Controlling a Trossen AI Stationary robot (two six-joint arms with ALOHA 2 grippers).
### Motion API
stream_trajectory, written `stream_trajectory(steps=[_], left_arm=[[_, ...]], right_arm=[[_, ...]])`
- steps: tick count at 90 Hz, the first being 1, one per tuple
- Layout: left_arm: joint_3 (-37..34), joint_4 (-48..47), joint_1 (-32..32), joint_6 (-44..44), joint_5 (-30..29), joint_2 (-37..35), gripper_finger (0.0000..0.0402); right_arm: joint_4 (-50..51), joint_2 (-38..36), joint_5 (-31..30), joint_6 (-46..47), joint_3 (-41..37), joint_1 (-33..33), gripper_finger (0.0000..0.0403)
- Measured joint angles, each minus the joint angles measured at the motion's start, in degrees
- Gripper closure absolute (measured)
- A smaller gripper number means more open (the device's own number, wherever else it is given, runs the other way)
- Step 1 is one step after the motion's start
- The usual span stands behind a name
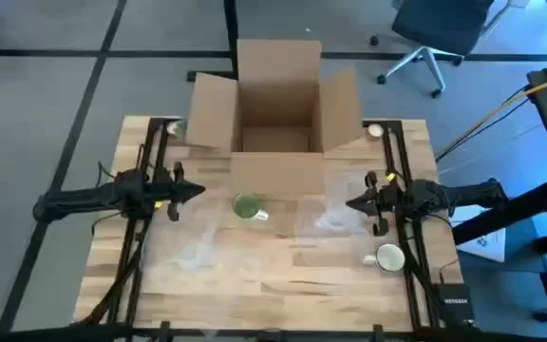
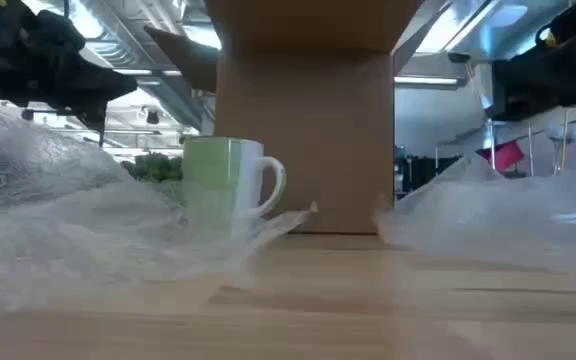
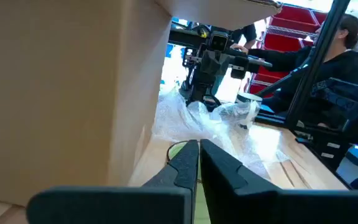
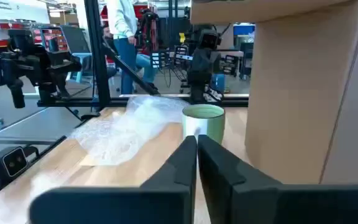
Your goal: Wrap mug
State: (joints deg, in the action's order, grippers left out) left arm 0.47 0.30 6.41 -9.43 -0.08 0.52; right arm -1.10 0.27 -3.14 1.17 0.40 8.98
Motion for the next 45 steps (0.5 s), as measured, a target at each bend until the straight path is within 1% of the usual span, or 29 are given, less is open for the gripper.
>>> stream_trajectory(steps=[45], left_arm=[[0.0,0.0,0.0,0.0,0.0,0.0,0.0402]], right_arm=[[0.0,0.0,0.0,0.0,0.0,0.0,0.0402]])
